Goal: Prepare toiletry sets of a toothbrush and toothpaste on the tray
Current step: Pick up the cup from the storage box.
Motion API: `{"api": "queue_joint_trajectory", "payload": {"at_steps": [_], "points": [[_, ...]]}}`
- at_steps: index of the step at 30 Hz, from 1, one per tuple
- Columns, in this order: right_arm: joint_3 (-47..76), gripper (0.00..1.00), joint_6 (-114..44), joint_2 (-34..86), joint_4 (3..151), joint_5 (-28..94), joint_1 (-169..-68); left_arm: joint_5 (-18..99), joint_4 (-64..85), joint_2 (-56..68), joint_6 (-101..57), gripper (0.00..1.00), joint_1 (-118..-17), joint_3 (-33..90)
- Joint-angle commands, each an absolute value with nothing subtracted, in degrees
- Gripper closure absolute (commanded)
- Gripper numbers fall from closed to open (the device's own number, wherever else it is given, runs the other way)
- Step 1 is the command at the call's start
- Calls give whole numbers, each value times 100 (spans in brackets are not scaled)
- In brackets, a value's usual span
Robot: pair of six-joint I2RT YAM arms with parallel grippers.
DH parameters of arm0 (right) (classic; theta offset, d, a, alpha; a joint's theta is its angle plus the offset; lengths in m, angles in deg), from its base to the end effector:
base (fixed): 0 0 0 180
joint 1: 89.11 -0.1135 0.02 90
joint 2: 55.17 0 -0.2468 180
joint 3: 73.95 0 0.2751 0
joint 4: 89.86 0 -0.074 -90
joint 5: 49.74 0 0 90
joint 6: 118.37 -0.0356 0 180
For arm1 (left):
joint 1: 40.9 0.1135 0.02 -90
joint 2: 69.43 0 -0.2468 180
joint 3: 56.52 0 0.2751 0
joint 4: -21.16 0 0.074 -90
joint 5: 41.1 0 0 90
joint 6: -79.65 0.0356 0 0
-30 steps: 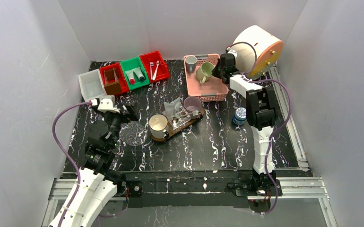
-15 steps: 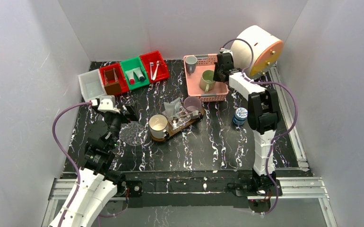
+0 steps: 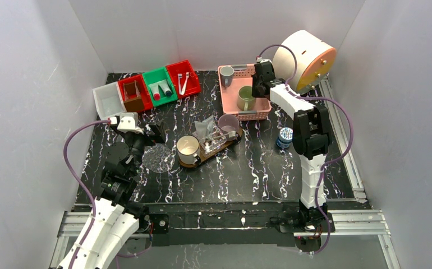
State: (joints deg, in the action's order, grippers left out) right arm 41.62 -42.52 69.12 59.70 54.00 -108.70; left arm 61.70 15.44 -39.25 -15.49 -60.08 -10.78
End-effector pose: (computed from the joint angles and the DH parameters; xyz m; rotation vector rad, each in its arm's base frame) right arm 0.4882 0.1648 0.2071 0.0217 2.2315 0.0504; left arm 0.1715 -0.0513 0.3299 -0.0141 1.4061 -0.1961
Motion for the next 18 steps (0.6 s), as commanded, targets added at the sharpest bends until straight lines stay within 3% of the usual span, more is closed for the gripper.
{"api": "queue_joint_trajectory", "payload": {"at_steps": [1,6,18], "points": [[4594,83,-4235,6911,6152,5320,-10858,6151,1618,-3895,-1568,2,-5965,-1065],[4637,99,-4212,6865,6156,5254,-10860,6196,1513,-3821,-1685,2,-5964,-973],[4521,99,-3950,6067,6543,5618,-10992,6168,713,-2931,-2302,3,-5969,226]]}}
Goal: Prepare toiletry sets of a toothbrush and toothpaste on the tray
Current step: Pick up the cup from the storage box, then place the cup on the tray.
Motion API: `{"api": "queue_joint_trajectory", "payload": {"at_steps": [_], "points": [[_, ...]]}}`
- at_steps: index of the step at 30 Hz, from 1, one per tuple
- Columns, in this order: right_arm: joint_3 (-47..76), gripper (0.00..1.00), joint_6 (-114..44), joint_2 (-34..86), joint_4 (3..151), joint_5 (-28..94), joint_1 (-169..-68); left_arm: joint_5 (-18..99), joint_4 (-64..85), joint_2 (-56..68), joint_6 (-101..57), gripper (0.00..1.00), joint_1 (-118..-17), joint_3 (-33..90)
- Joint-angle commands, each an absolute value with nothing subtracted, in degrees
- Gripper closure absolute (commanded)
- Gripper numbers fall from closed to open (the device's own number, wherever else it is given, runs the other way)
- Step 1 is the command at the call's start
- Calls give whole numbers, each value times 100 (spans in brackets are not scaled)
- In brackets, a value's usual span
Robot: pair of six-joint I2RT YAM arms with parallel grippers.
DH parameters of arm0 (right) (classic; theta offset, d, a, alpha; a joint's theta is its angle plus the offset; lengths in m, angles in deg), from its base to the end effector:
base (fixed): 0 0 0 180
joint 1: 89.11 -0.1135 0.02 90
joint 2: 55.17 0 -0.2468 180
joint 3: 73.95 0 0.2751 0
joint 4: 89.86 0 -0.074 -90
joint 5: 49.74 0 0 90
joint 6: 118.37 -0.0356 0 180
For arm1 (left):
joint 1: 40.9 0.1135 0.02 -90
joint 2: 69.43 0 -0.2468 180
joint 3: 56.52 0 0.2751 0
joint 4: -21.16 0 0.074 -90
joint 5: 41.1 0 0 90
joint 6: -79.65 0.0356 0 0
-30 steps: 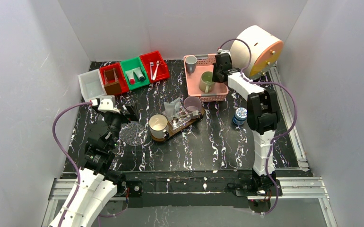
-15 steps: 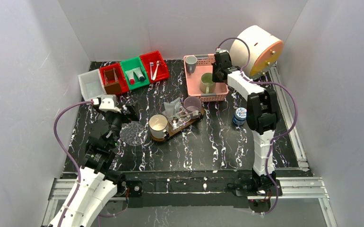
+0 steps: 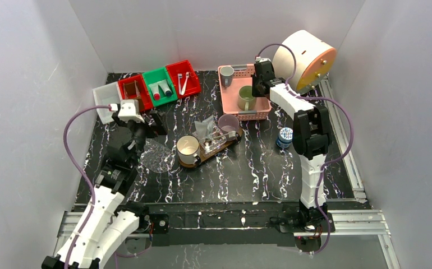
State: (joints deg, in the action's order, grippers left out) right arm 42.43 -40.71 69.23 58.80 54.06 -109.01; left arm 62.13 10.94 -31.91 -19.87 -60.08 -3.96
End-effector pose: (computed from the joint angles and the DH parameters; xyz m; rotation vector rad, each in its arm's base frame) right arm 0.4879 0.1676 0.2099 -0.0196 2.2344 0.0337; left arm 0.1899 -0.0574 0.3443 -0.0615 1.4920 -0.2330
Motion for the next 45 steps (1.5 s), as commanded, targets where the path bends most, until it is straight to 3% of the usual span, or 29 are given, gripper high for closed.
{"api": "queue_joint_trajectory", "payload": {"at_steps": [1,20,31,40,45], "points": [[4473,99,-3927,6008,6603,5674,-11021,6113,601,-2835,-2361,4,-5963,367],[3568,99,-3303,4610,8032,6623,-12041,4932,556,-882,-3624,7,-5982,1959],[3307,99,-2852,4397,8899,7143,-12743,5293,603,290,-3952,12,-6319,2761],[3243,99,-2846,4441,9368,7266,-13145,6148,830,1003,-3680,20,-6848,3147],[3242,99,-2865,4470,9450,7389,-13305,6727,1211,1229,-3479,30,-7038,3132]]}}
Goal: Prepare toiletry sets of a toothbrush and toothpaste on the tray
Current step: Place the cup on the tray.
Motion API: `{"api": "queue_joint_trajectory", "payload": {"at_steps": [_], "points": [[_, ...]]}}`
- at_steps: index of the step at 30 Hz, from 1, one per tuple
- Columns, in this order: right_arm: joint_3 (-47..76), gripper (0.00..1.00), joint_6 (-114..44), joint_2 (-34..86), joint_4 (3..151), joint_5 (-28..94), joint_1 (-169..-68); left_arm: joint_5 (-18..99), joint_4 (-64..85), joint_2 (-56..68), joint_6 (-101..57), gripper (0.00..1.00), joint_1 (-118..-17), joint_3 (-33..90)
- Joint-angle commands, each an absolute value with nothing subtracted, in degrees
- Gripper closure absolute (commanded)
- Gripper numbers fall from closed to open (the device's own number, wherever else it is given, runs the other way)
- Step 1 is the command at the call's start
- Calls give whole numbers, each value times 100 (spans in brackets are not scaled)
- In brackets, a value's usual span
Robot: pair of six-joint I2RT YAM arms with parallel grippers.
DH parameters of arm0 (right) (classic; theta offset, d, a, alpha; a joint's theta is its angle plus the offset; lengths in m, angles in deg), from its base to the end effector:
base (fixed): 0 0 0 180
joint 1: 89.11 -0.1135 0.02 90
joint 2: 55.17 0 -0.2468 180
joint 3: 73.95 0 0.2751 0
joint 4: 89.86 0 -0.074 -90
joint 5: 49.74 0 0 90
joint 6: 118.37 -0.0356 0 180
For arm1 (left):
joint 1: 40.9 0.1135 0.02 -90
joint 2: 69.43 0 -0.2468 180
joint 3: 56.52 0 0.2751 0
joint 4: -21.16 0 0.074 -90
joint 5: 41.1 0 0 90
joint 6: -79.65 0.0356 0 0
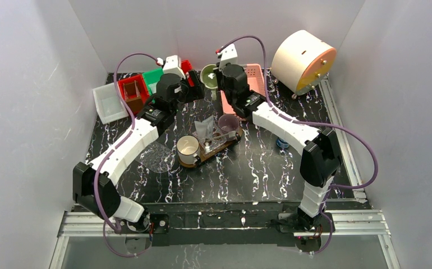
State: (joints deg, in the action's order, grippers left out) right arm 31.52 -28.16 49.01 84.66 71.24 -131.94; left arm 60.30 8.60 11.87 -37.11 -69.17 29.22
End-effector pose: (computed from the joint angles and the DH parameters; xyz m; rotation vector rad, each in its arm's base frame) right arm 0.3496 0.2991 0.3513 -0.2014 1.6225 0.1260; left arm 0.3246 -0.1666 0.3634 -0.1272 1.7352 -0.5412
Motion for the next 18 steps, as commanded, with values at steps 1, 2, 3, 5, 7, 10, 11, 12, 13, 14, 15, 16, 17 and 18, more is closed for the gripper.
{"api": "queue_joint_trajectory", "payload": {"at_steps": [1,2,3,5,7,10,11,12,13,14,15,16,17,18], "points": [[3242,99,-2883,4475,9445,7411,-13332,6790,1296,1270,-3433,33,-7057,3113],[3242,99,-2903,4482,9442,7426,-13354,6805,1401,1301,-3389,36,-7068,3087],[3243,99,-2914,4482,9447,7451,-13384,6803,1516,1336,-3337,39,-7069,3052],[3228,99,-2916,4489,9476,7533,-13463,6818,1717,1377,-3326,42,-7078,2995],[3180,99,-2923,4484,9539,7585,-13508,6876,1885,1417,-3351,44,-7087,2946],[3148,99,-2942,4506,9575,7622,-13586,7014,2080,1510,-3377,47,-7096,2898],[3141,99,-2947,4508,9584,7639,-13618,7043,2114,1558,-3365,48,-7096,2904],[3139,99,-2943,4517,9602,7654,-13637,7071,2122,1614,-3352,49,-7103,2920],[3145,99,-2944,4532,9608,7674,-13661,7088,2102,1670,-3336,49,-7104,2937],[3150,99,-2937,4537,9611,7689,-13678,7114,2089,1723,-3312,50,-7112,2938],[3154,99,-2934,4543,9623,7705,-13695,7145,2087,1773,-3294,51,-7118,2937],[3154,99,-2934,4549,9626,7708,-13704,7193,2087,1798,-3272,53,-7126,2920],[3156,99,-2934,4554,9633,7719,-13715,7270,2088,1816,-3249,55,-7141,2892],[3148,99,-2942,4562,9644,7725,-13729,7343,2097,1826,-3234,57,-7154,2857]]}}
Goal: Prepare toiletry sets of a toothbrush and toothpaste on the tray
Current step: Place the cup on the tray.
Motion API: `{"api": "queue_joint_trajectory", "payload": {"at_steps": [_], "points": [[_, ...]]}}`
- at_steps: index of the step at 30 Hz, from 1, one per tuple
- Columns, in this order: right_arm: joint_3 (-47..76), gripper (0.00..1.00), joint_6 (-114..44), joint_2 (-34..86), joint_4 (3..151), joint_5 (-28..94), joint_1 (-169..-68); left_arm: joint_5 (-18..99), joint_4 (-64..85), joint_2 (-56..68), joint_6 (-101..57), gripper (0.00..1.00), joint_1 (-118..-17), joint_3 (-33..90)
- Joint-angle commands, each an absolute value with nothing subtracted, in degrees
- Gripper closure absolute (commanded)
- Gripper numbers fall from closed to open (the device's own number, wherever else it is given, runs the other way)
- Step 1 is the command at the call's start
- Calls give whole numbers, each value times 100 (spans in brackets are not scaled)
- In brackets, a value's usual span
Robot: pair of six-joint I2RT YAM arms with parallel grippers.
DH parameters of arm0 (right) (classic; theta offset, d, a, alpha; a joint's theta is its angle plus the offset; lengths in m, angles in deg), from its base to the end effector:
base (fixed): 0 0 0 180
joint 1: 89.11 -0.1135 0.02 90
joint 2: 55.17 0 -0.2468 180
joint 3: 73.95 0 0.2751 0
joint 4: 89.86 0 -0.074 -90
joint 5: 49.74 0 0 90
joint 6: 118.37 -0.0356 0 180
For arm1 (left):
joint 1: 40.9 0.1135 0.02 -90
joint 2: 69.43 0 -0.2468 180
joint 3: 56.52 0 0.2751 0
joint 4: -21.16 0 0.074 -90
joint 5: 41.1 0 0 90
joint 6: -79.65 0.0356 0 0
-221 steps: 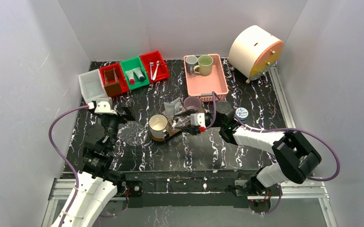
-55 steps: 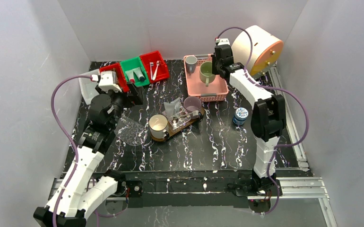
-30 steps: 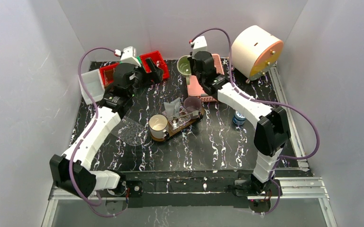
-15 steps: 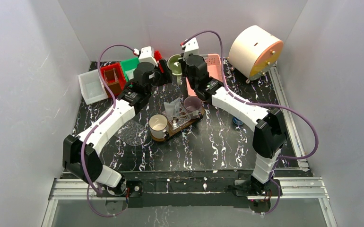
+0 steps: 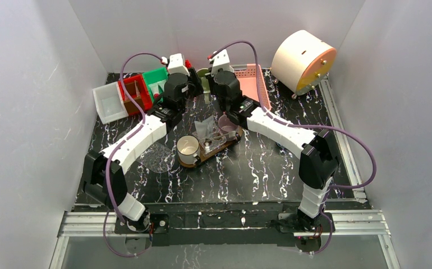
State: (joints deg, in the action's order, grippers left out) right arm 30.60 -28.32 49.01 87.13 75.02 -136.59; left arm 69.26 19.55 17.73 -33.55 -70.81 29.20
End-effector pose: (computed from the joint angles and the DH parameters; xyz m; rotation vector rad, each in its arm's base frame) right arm 0.3250 0.3244 0.3498 -0.1997 1.5983 0.1505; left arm 0.3442 -0.1837 0.3474 -0.1799 1.6275 -0.4249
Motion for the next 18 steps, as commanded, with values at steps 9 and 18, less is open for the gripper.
{"api": "queue_joint_trajectory", "payload": {"at_steps": [9,18], "points": [[3179,99,-2943,4642,9661,7695,-13872,7689,2266,1782,-3065,87,-7193,2755],[2969,81,-3307,4447,9530,7313,-13916,8078,1877,1475,-2686,100,-7193,2761]]}}
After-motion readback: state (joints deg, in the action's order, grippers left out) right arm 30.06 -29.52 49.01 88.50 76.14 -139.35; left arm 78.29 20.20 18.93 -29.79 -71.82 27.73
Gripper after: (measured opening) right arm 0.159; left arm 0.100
